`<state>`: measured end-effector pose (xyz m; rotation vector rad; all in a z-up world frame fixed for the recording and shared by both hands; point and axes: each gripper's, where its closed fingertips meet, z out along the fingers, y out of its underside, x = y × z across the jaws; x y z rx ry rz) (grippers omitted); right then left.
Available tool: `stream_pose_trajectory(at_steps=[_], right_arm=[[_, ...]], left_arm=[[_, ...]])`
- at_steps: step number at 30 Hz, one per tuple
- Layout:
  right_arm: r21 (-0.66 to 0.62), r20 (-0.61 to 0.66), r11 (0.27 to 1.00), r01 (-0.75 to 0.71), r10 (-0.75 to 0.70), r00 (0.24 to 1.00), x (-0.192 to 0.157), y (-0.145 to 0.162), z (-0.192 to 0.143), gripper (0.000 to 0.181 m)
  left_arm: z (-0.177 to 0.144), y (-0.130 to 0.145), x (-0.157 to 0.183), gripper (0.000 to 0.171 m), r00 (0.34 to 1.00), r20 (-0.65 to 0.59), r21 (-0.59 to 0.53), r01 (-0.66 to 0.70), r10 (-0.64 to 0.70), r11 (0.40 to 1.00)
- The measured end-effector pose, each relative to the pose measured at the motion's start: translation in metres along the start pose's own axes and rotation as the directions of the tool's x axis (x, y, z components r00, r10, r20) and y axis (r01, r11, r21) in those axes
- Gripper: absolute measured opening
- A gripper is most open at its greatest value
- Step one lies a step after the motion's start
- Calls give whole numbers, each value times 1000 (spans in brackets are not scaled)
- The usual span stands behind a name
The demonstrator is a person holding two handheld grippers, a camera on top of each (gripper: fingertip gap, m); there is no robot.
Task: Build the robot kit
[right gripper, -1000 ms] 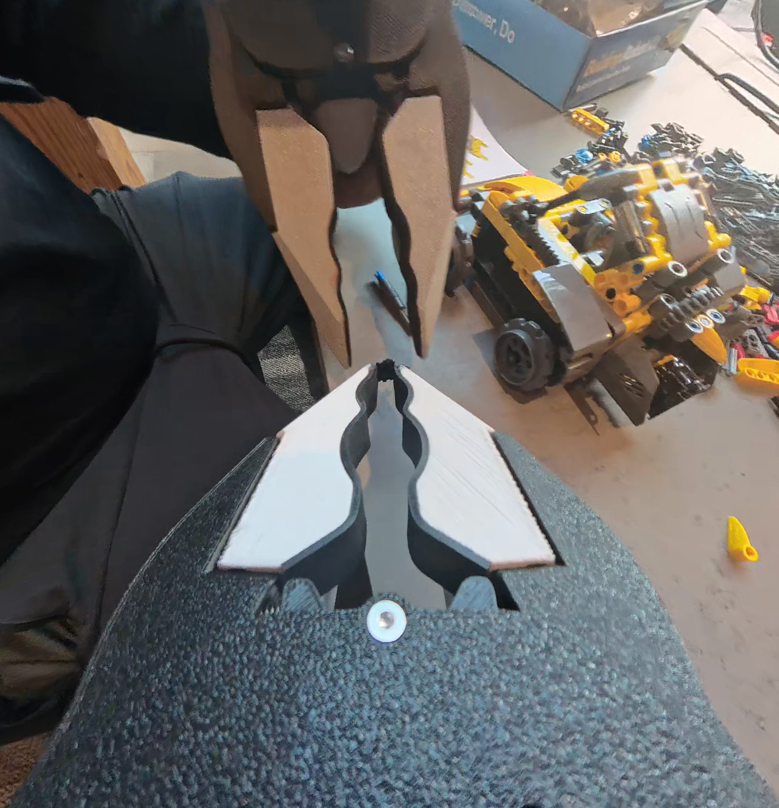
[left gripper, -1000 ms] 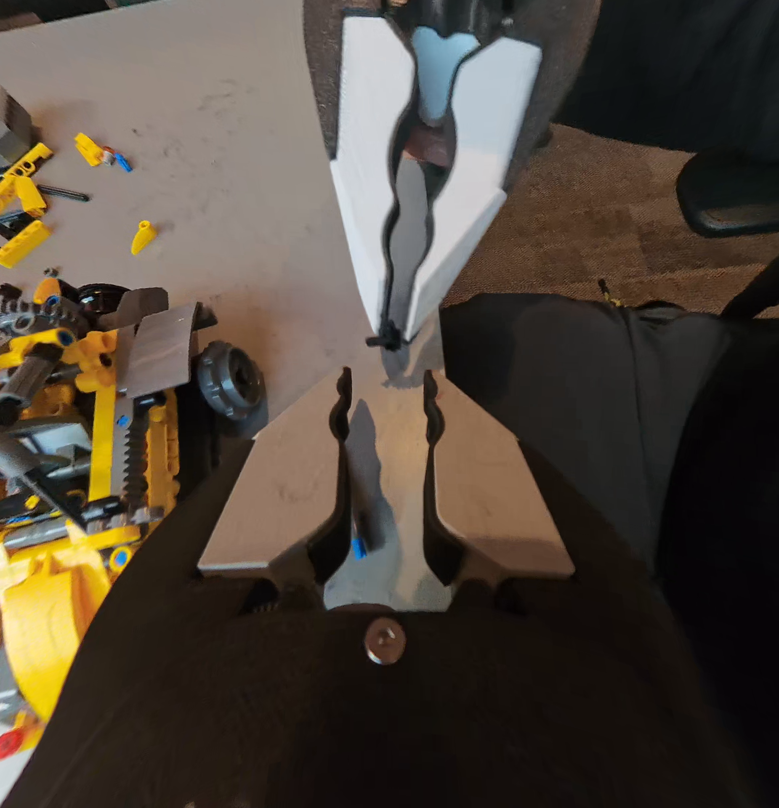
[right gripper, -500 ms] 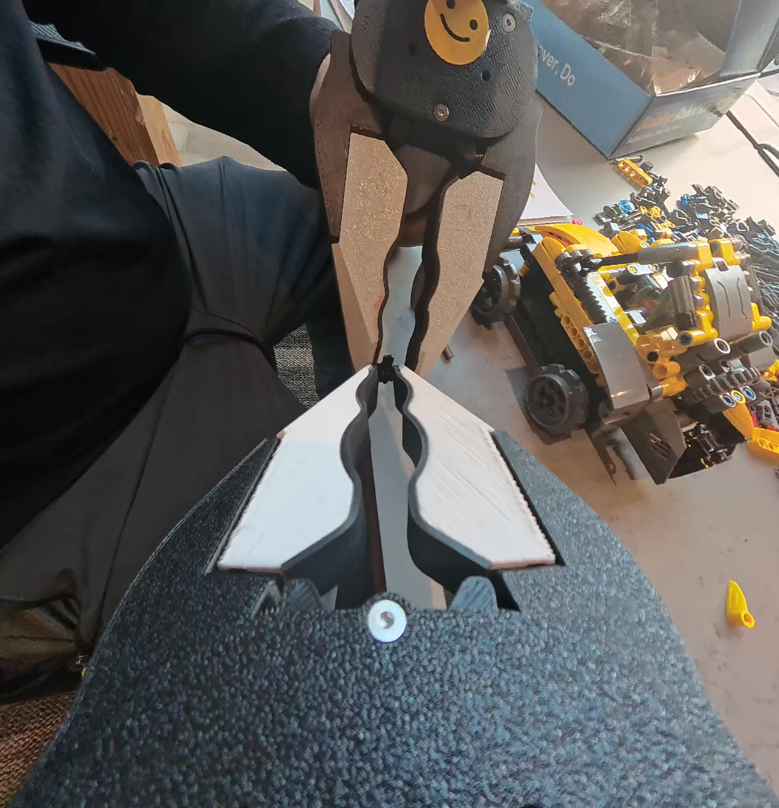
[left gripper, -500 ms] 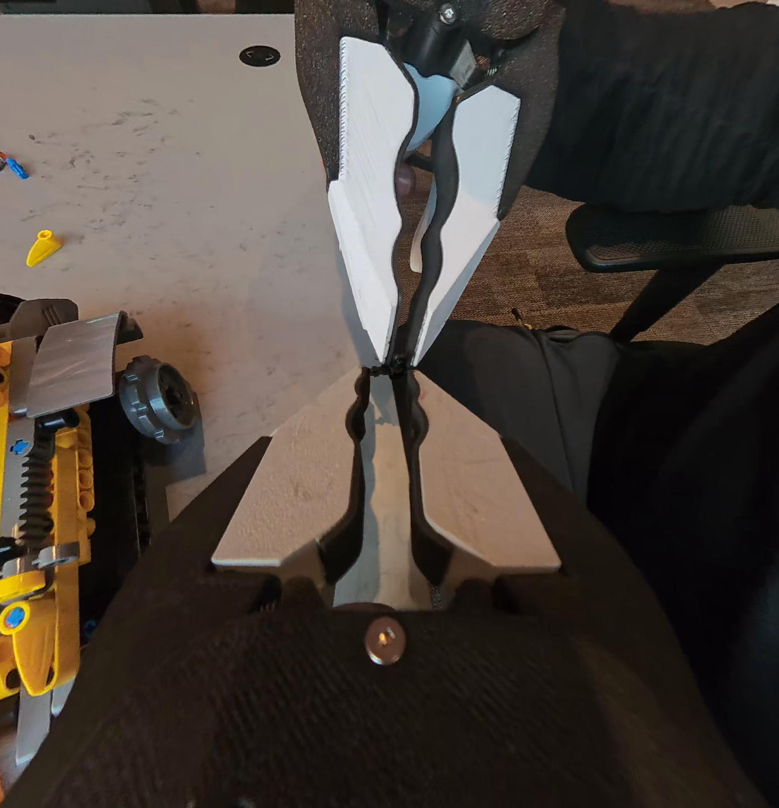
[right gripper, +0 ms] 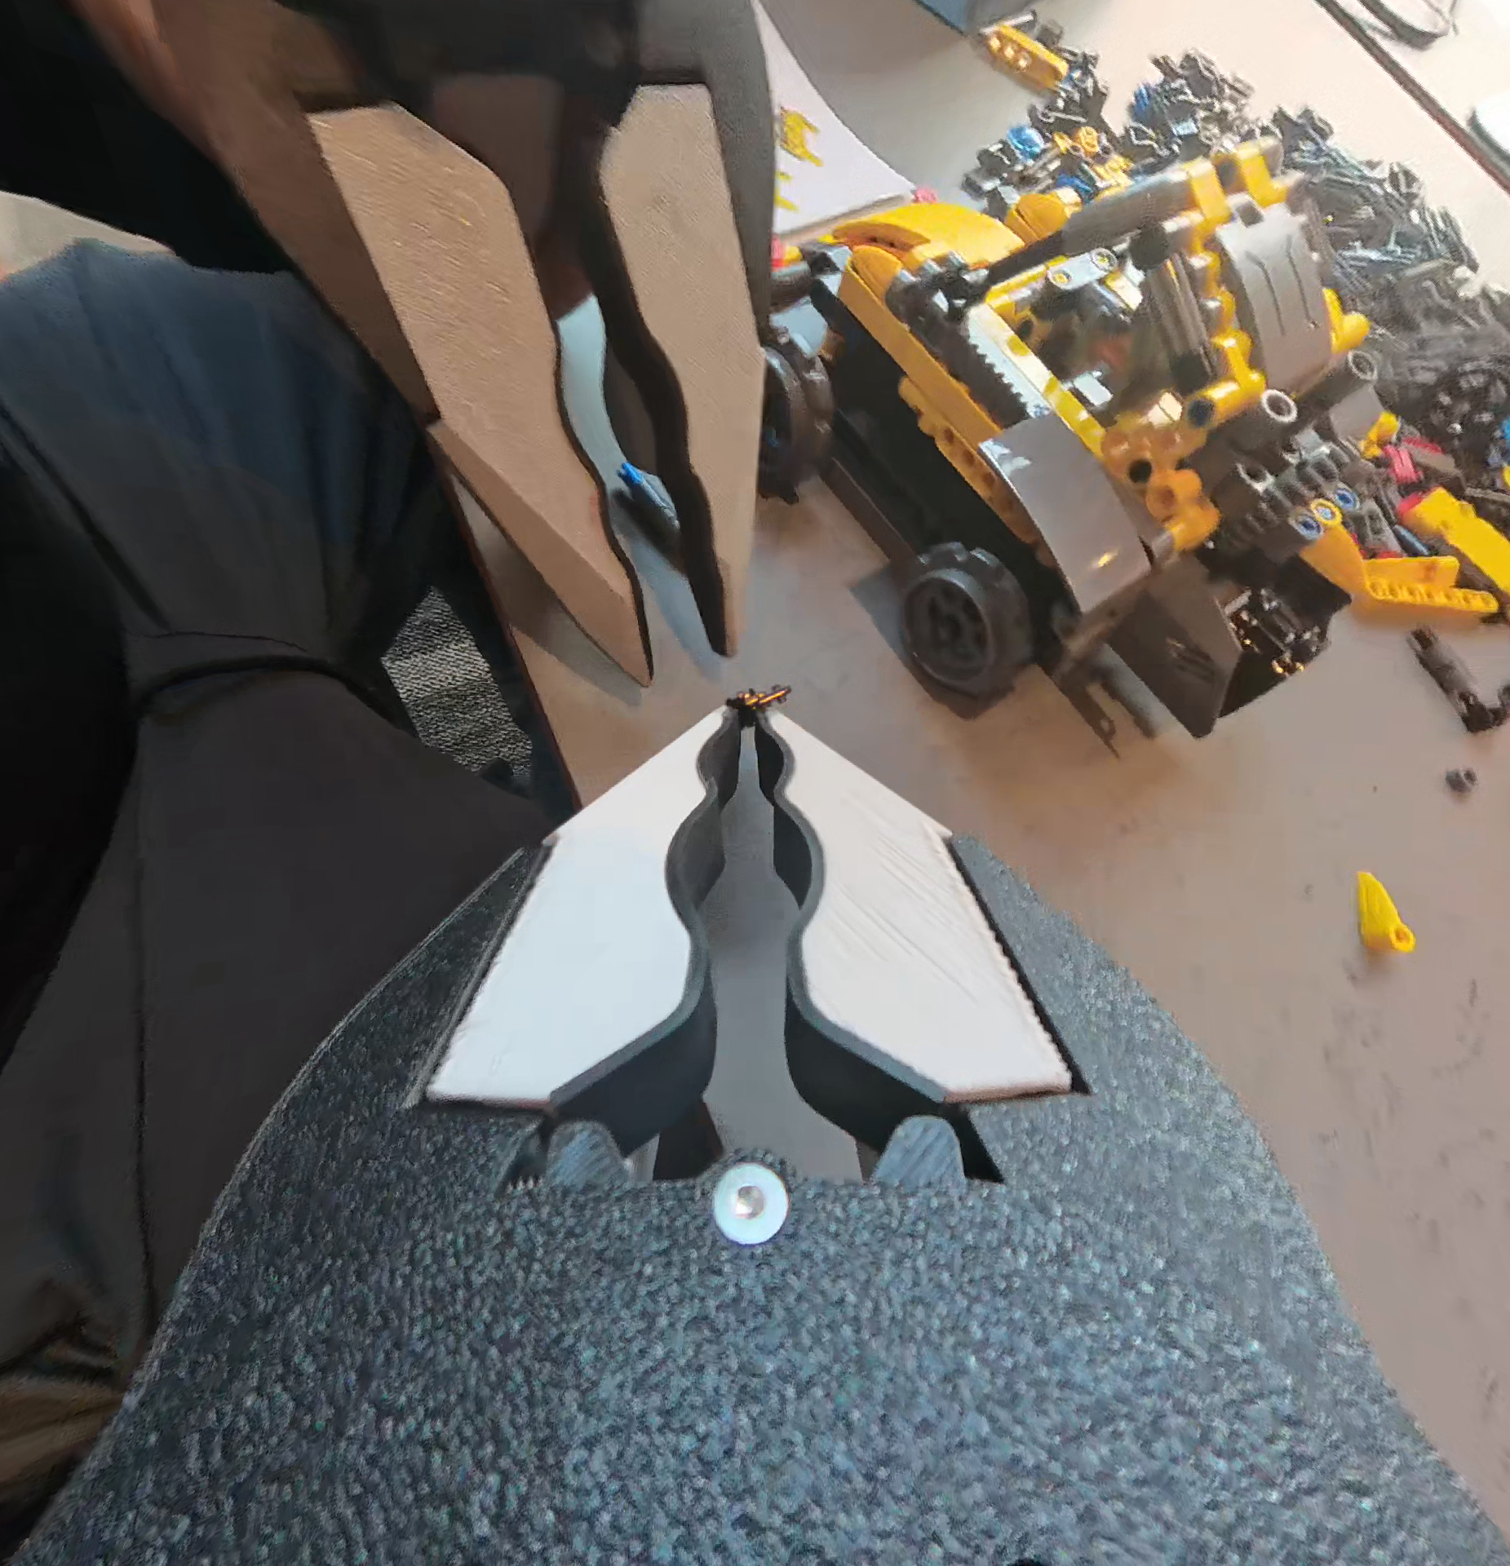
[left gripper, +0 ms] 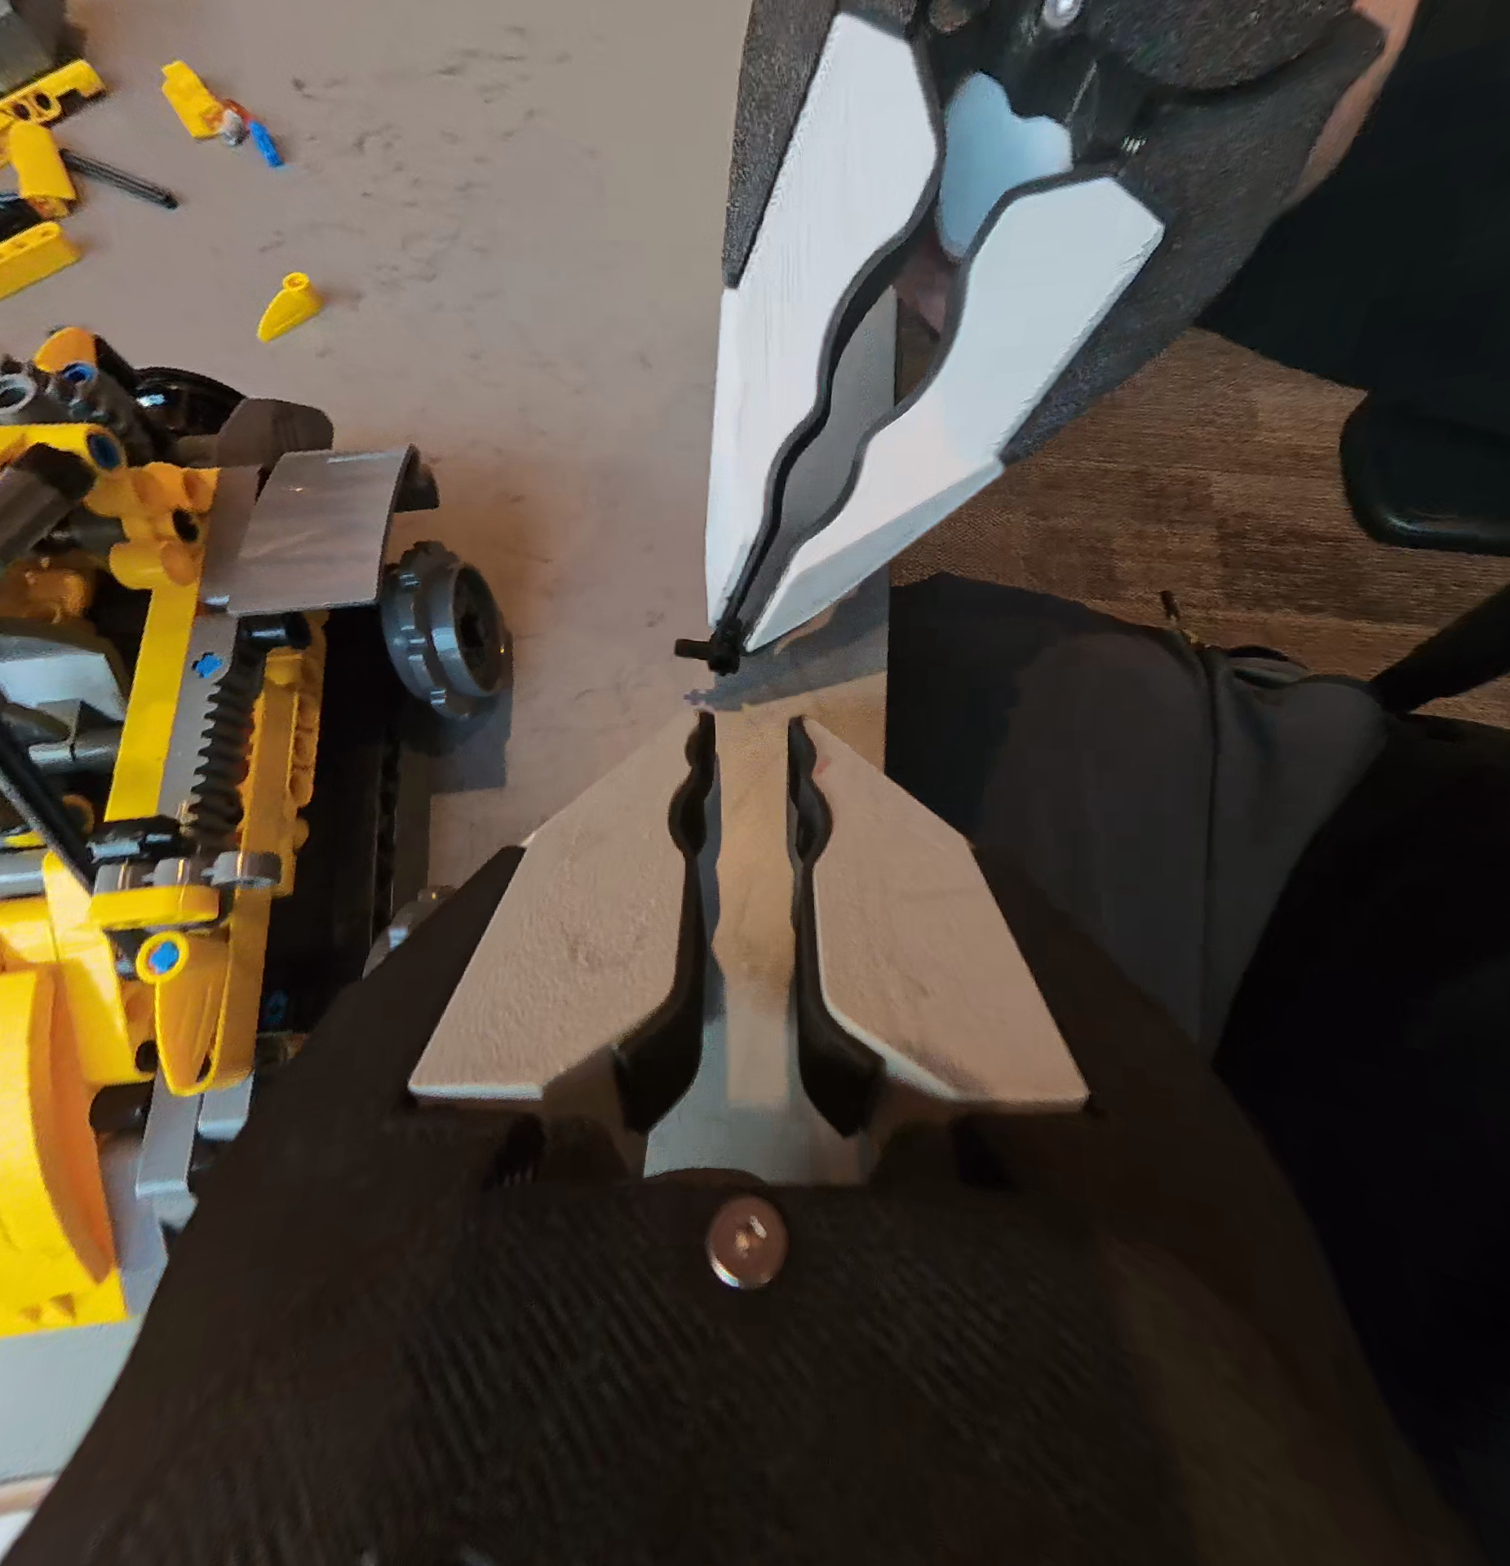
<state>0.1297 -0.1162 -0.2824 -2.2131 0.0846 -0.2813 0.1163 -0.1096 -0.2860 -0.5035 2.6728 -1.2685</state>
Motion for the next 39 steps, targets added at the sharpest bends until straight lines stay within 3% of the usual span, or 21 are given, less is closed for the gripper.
stream_pose_trajectory(at_steps=[5, 10, 14, 17, 21, 28, 31, 34, 39], right_arm=[[27, -88, 1000, -1, 3, 996, 0, -6, 4, 0], [5, -157, 998, 55, -54, 986, -1, -8, 8, 0], [58, -178, 991, 121, -109, 978, -7, -18, -1, 0], [111, -123, 994, 22, -8, 992, -13, -22, -2, 0], [151, -24, 979, -134, 139, 990, -21, -29, 2, 0], [164, 92, 934, -318, 306, 948, -29, -35, 4, 0], [152, 112, 935, -321, 307, 945, -30, -32, 4, 0], [130, 54, 953, -273, 268, 962, -19, -22, -3, 2], [129, 116, 953, -273, 259, 959, -20, -18, -6, 16]], left_arm=[[-3, -9, -5, 9, 991, -7, 71, 132, -132, 989], [-6, -18, -3, 12, 965, -95, 100, 255, -246, 962], [-18, -13, 2, 20, 989, -67, 99, 138, -132, 985], [-28, -13, 3, 20, 1000, 18, 109, -18, 16, 994], [-24, -7, 1, 19, 968, 148, 41, -212, 204, 977], [-18, -2, 5, 7, 893, 248, -42, -377, 375, 925], [-16, 1, 7, 6, 890, 234, -52, -391, 392, 919], [-14, 10, -2, 6, 896, 231, -88, -368, 379, 925], [-16, -5, 17, 5, 933, 133, 73, -346, 334, 936]])
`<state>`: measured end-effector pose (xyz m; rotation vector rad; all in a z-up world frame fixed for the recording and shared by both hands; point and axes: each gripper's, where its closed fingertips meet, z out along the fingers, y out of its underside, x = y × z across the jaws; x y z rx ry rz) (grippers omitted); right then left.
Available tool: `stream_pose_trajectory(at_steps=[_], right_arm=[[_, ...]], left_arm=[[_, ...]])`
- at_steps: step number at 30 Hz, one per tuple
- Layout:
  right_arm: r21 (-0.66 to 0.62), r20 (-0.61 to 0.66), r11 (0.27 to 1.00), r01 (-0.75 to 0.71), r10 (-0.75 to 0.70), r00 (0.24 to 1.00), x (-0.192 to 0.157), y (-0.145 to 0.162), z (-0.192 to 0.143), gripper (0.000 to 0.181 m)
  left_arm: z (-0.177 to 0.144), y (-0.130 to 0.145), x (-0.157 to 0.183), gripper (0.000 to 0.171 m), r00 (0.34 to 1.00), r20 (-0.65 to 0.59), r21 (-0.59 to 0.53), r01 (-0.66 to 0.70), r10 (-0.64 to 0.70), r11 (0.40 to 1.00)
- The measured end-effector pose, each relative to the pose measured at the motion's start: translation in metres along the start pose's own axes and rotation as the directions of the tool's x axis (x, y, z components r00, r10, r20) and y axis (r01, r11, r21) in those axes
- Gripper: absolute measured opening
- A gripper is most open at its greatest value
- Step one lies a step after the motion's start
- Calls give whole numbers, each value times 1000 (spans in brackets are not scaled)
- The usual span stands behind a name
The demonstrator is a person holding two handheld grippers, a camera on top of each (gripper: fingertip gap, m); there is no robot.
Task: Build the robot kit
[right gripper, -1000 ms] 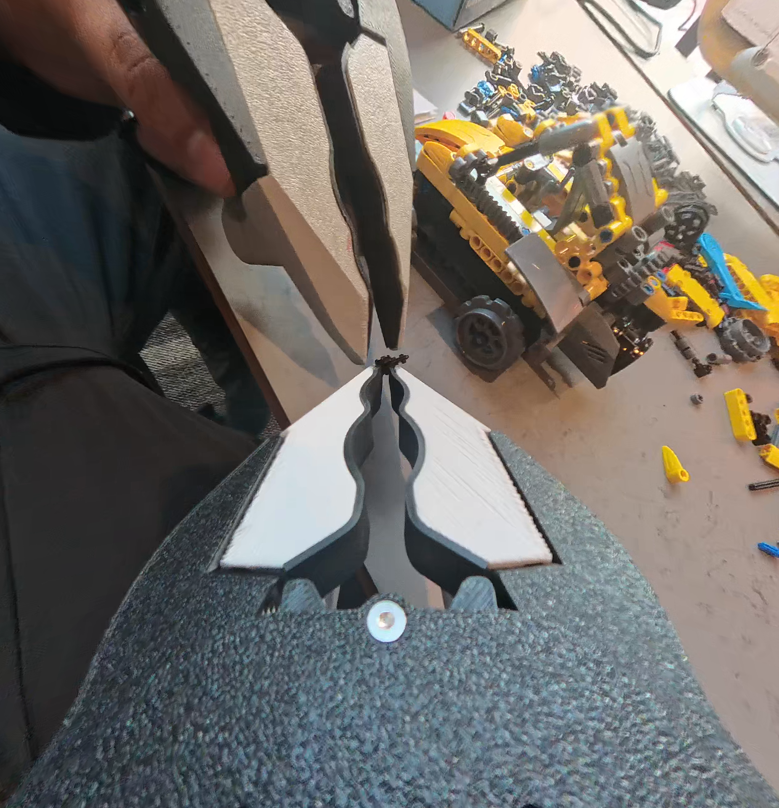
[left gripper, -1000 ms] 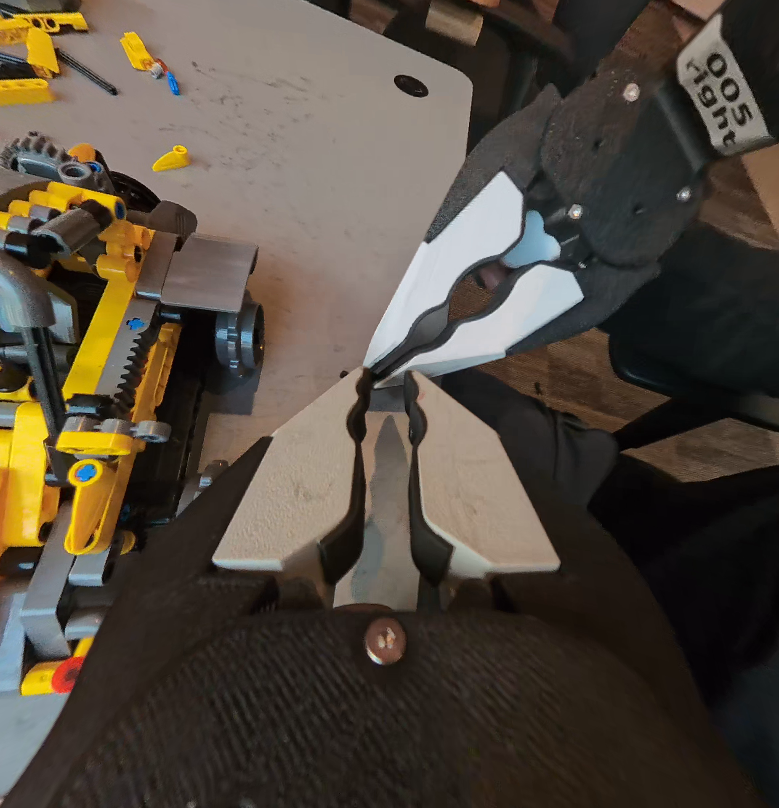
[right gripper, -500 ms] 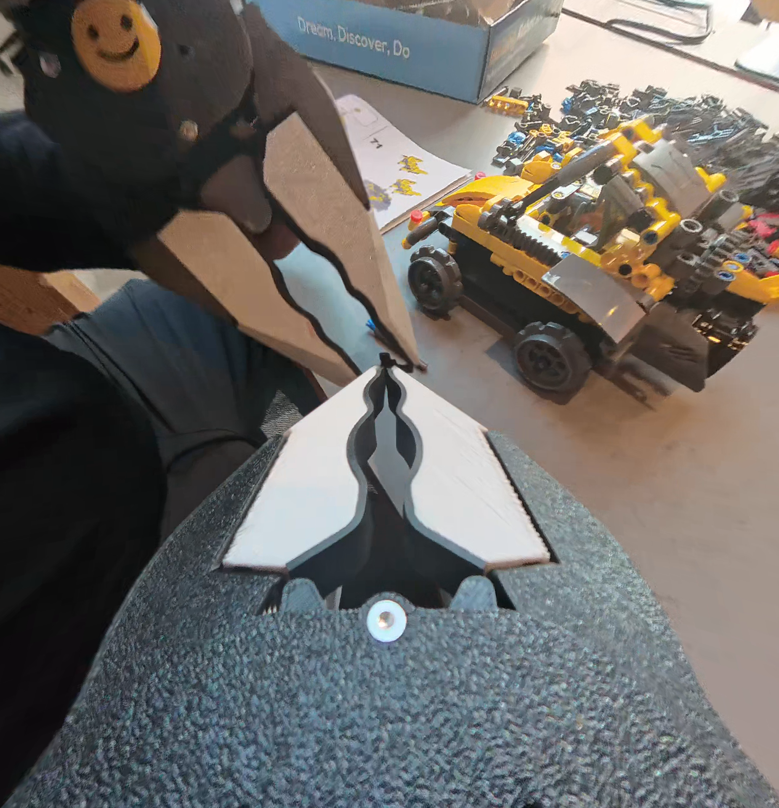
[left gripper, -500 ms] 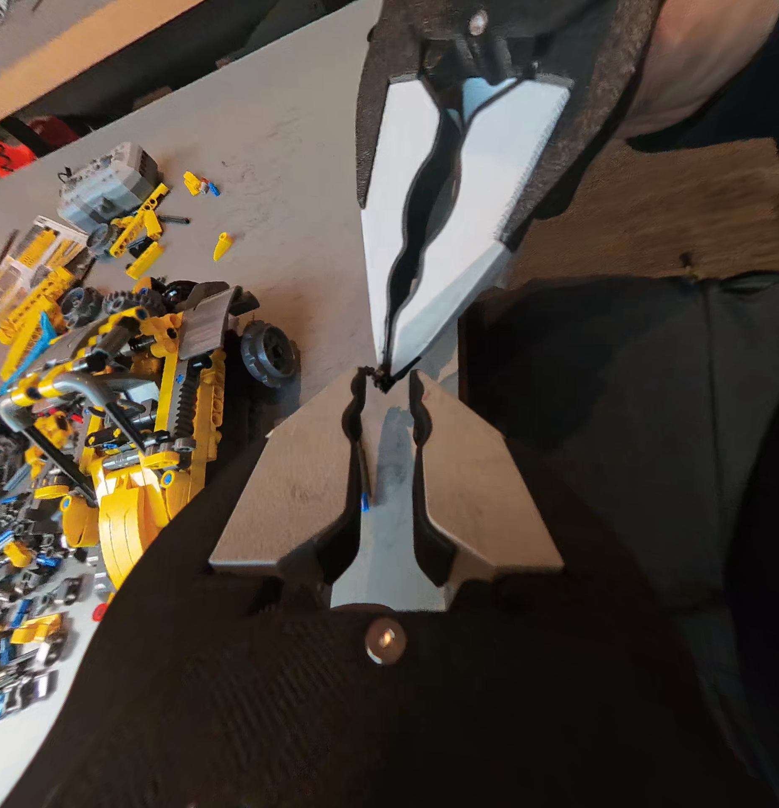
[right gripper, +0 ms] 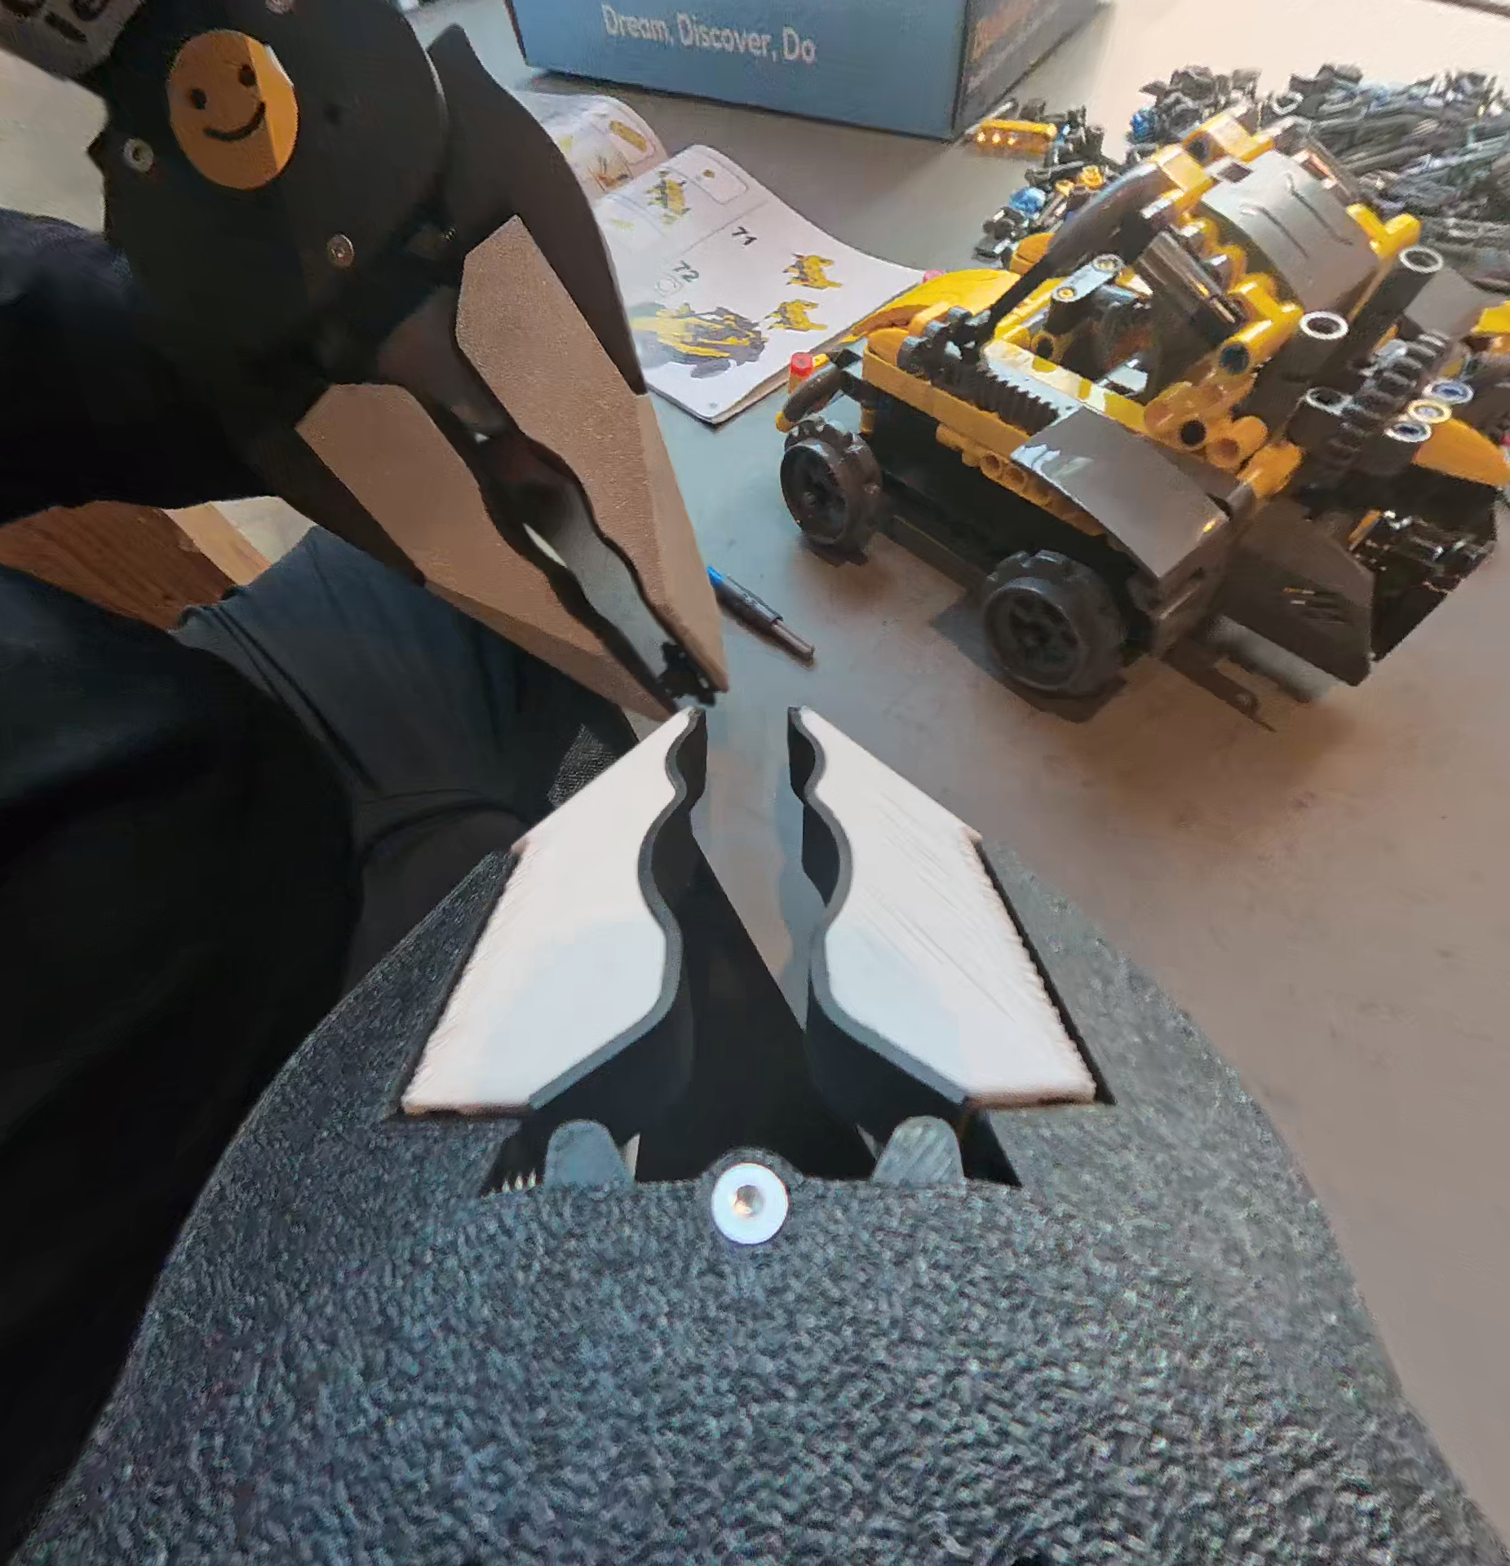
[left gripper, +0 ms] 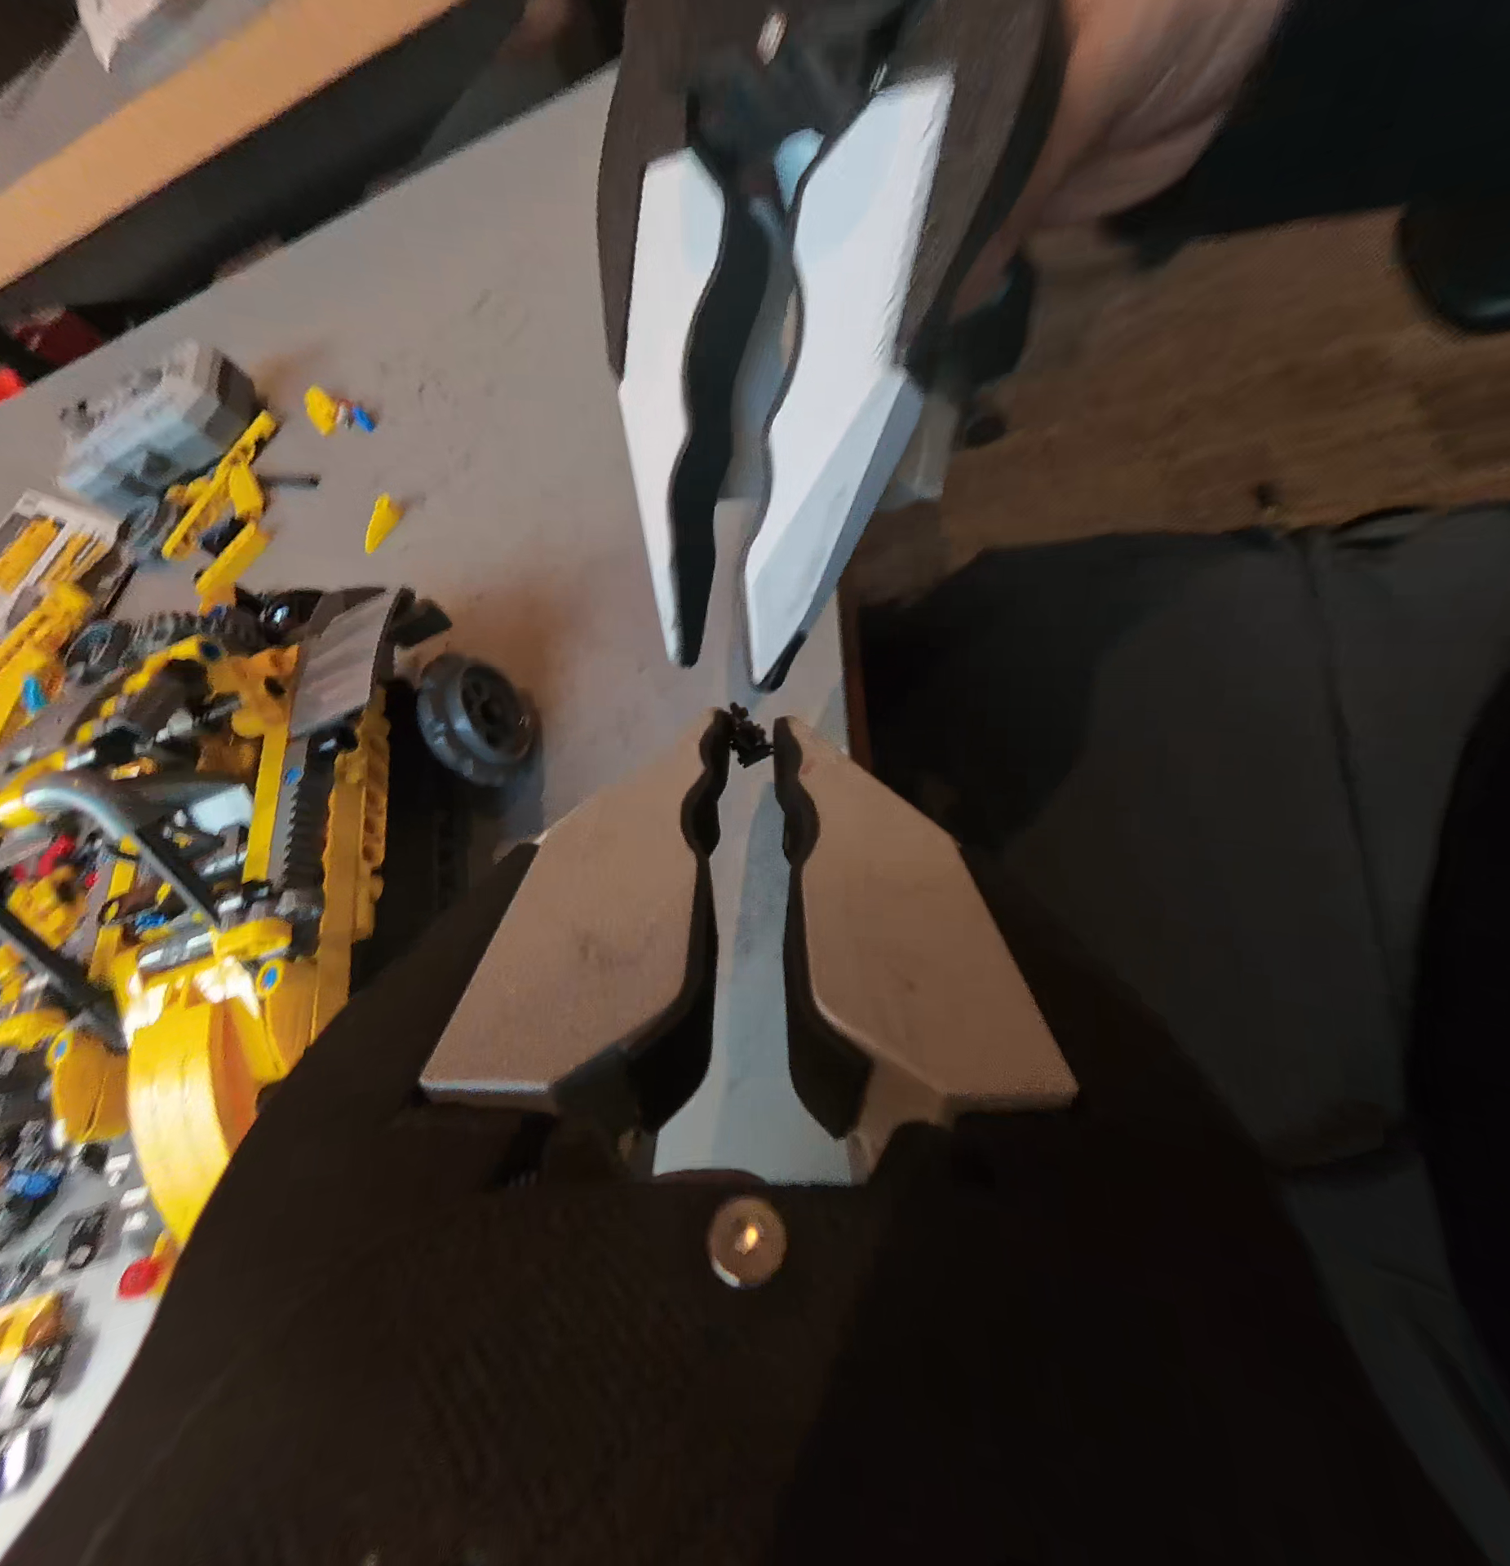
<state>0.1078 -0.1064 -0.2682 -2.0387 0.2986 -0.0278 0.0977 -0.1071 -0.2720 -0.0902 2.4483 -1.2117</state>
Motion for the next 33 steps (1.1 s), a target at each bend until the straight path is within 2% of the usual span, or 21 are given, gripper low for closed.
stream_pose_trajectory(at_steps=[3, 5, 7, 12, 21, 24, 27, 33], right_arm=[[47, 86, 998, 35, -39, 995, -15, -7, -5, 1], [56, 113, 997, 60, -66, 991, -22, -9, -9, 5], [86, 145, 994, 70, -82, 986, -29, -13, -12, 10], [120, 219, 993, 13, -40, 975, -38, -19, -17, 2], [114, 357, 962, -248, 193, 914, -34, -20, -16, 4], [103, 386, 951, -291, 231, 893, -34, -20, -16, 4], [99, 431, 936, -337, 265, 863, -37, -22, -18, 14], [71, 413, 929, -363, 304, 858, -33, -19, -14, 3]], left_arm=[[-7, -12, 5, 5, 999, -40, 98, -17, 21, 995], [-15, -21, 11, 5, 996, -79, 180, -14, 29, 984], [-19, -26, 14, 5, 994, -105, 217, -12, 36, 976], [-23, -33, 13, 5, 994, -95, 264, -28, 55, 964], [-22, -34, 11, 5, 992, 9, 255, -127, 129, 959], [-20, -34, 10, 6, 986, 37, 235, -164, 160, 958], [-18, -32, 9, 6, 980, 62, 212, -197, 189, 957], [-16, -32, 10, 6, 978, 79, 197, -205, 192, 959]])
